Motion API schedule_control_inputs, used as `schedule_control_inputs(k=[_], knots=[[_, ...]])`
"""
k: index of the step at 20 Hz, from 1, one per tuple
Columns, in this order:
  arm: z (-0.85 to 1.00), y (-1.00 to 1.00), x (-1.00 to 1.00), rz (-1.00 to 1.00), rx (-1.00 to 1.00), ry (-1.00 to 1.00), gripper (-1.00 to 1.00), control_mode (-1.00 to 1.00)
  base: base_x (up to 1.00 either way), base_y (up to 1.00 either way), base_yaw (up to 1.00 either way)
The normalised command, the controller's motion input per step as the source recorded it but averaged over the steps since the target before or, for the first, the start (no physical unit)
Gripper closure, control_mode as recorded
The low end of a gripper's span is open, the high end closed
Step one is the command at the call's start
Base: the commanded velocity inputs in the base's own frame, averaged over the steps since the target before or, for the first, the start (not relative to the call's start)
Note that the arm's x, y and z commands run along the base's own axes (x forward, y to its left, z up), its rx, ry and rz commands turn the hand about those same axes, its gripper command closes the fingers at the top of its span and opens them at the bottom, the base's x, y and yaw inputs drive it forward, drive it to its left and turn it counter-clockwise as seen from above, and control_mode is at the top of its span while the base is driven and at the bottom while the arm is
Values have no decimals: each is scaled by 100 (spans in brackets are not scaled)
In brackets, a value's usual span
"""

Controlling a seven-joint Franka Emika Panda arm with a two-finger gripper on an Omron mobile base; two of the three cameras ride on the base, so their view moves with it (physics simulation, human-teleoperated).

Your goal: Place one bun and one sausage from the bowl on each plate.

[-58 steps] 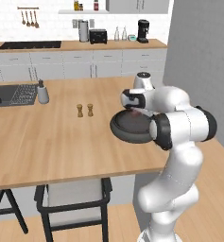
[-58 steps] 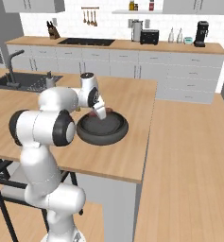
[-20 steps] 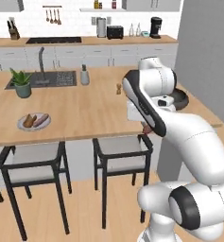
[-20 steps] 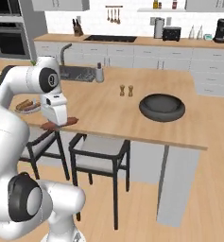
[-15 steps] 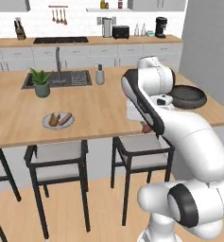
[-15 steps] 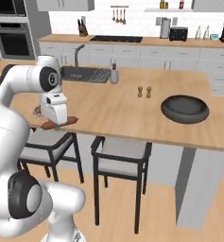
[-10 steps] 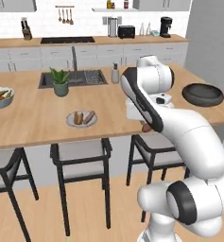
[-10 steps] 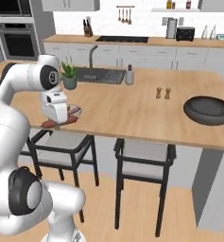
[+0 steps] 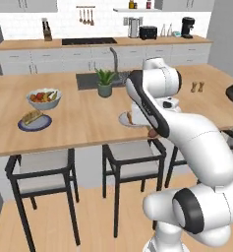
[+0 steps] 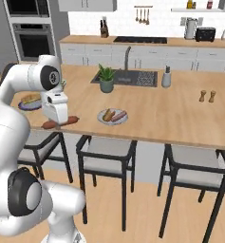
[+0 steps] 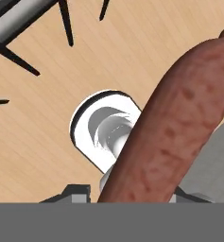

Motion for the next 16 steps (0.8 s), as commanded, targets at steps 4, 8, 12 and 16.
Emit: schedule_control_inputs(k=[4,8,12,16], knots=[[0,0,0,0,0,0,100,100,0,100,0],[0,0,0,0,0,0,100,100,13,100,-1],[0,0,0,0,0,0,100,100,57,96,-11],[0,0,0,0,0,0,100,100,85,69,-19]])
